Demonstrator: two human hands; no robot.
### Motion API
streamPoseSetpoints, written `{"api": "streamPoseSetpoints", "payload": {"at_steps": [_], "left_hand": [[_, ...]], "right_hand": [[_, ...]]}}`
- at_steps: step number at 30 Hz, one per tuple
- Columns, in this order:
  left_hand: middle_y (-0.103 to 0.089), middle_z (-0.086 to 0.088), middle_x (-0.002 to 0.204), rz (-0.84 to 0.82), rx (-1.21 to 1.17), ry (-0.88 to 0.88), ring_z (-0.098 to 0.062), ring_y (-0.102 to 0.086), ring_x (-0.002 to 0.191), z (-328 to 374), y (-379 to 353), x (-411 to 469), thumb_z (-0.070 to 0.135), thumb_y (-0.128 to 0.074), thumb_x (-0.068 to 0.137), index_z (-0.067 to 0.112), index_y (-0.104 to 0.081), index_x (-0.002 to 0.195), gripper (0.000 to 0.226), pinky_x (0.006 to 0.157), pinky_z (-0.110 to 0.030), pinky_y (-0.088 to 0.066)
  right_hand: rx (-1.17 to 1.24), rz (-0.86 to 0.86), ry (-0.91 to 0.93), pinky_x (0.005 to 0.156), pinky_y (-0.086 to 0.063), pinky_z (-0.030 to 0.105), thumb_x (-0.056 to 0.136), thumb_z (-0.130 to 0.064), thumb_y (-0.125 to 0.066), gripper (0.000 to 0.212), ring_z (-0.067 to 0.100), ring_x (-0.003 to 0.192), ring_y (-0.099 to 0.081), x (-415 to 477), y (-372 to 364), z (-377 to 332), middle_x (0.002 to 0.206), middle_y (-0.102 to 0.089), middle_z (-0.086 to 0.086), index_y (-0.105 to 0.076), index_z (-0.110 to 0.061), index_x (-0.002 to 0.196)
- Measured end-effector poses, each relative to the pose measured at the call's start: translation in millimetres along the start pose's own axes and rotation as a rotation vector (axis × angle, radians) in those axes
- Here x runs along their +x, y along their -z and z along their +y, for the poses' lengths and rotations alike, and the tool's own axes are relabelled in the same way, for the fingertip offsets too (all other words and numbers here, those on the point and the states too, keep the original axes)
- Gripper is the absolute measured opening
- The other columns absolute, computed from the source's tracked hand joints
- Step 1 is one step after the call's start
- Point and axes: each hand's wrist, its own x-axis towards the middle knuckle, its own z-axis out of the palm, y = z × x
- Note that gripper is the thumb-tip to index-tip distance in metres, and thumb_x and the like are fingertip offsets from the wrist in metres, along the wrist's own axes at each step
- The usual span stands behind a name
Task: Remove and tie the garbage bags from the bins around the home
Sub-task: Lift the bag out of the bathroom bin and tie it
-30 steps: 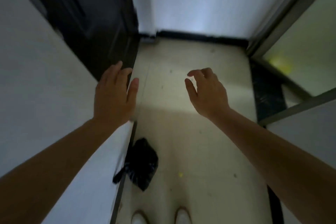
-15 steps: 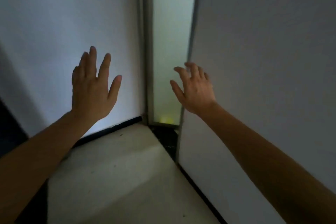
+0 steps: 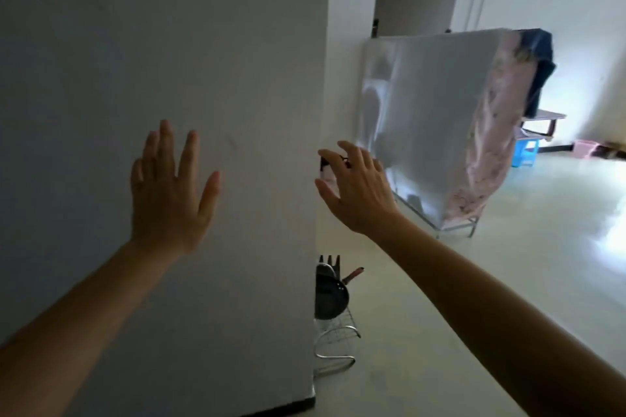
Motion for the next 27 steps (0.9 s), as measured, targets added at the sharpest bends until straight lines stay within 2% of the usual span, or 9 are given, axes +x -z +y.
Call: {"api": "streamPoseSetpoints", "payload": {"at_steps": [6, 10, 13, 15, 18, 27], "left_hand": [[-0.011, -0.019, 0.167, -0.094, -0.194, -0.163, -0.037, -0.012, 0.154, 194, -124, 63, 0.052, -0.030, 0.102, 0.015, -0.026, 0.158, 0.068, 0.118, -0.061, -0.022], [-0.009, -0.015, 0.168, -0.203, -0.308, -0.133, -0.033, -0.011, 0.154, 292, -218, 90, 0.054, -0.028, 0.102, 0.019, -0.025, 0.158, 0.067, 0.119, -0.060, -0.022], [-0.004, -0.012, 0.169, -0.283, -0.346, -0.052, -0.031, -0.006, 0.155, 338, -273, 108, 0.057, -0.022, 0.100, 0.019, -0.021, 0.160, 0.071, 0.120, -0.060, -0.019], [0.000, -0.011, 0.169, -0.311, -0.364, -0.008, -0.030, -0.002, 0.155, 360, -305, 126, 0.058, -0.020, 0.099, 0.020, -0.017, 0.161, 0.072, 0.121, -0.059, -0.018], [0.002, -0.011, 0.169, -0.306, -0.340, -0.031, -0.030, 0.000, 0.155, 377, -351, 158, 0.058, -0.020, 0.100, 0.021, -0.014, 0.161, 0.072, 0.123, -0.056, -0.013], [0.008, -0.009, 0.169, -0.317, -0.343, -0.009, -0.030, 0.005, 0.156, 369, -531, 263, 0.059, -0.019, 0.102, 0.024, -0.009, 0.161, 0.070, 0.123, -0.056, -0.010]], "right_hand": [[-0.129, 0.110, -0.317, 0.101, -0.044, 0.046, 0.097, -0.052, -0.047, 0.052, 0.031, 0.127, -0.047, -51, 32, 214, 0.144, -0.041, 0.014, -0.042, -0.024, 0.141], [-0.193, 0.058, -0.401, 0.101, -0.044, 0.049, 0.095, -0.050, -0.051, 0.052, 0.033, 0.126, -0.048, -70, 14, 329, 0.143, -0.041, 0.014, -0.042, -0.025, 0.140], [-0.209, 0.005, -0.444, 0.101, -0.043, 0.048, 0.095, -0.050, -0.050, 0.052, 0.034, 0.126, -0.047, -69, -4, 387, 0.143, -0.041, 0.013, -0.044, -0.024, 0.140], [-0.205, -0.032, -0.429, 0.102, -0.043, 0.048, 0.095, -0.049, -0.050, 0.052, 0.034, 0.126, -0.047, -53, -19, 421, 0.143, -0.041, 0.013, -0.044, -0.024, 0.140], [-0.197, -0.056, -0.380, 0.101, -0.043, 0.047, 0.094, -0.049, -0.052, 0.054, 0.032, 0.124, -0.049, -23, -50, 463, 0.141, -0.043, 0.013, -0.043, -0.024, 0.141], [-0.201, -0.132, -0.309, 0.097, -0.045, 0.046, 0.093, -0.050, -0.057, 0.058, 0.033, 0.119, -0.052, 73, -208, 568, 0.138, -0.047, 0.014, -0.040, -0.023, 0.141]]}}
